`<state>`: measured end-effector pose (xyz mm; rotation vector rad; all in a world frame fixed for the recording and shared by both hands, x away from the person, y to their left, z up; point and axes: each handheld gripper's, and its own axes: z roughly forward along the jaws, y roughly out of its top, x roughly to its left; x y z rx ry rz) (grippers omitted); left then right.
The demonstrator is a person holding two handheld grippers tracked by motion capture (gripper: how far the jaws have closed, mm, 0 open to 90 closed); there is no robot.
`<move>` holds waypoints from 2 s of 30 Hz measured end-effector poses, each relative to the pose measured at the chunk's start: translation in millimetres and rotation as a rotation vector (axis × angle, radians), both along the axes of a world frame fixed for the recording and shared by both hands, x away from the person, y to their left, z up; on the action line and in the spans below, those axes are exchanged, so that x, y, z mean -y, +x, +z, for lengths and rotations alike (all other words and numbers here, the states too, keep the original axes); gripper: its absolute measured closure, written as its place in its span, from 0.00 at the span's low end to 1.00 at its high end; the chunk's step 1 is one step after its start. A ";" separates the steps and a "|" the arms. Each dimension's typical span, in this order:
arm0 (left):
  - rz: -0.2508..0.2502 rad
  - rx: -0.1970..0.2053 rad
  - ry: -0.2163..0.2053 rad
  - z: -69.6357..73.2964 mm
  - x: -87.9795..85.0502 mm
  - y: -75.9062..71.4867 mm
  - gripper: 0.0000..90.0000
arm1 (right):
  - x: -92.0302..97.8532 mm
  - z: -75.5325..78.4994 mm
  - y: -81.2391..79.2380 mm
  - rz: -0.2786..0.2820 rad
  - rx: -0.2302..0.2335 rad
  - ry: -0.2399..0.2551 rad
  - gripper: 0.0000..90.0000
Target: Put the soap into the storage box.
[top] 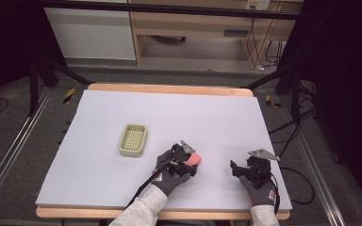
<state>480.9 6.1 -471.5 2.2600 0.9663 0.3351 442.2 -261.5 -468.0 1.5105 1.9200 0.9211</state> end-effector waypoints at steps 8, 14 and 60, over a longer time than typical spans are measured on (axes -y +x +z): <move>-0.020 0.000 -0.009 6.9 -4.0 -2.2 0.41 | 0.0 0.1 0.0 -0.002 -0.004 0.004 0.16; -0.031 0.005 -0.017 14.5 -8.0 -4.8 0.41 | 0.2 0.4 -0.1 -0.003 -0.001 0.002 0.16; 0.032 0.054 -0.064 57.7 -80.7 -14.1 0.41 | -0.5 1.5 -1.2 -0.003 0.009 0.005 0.16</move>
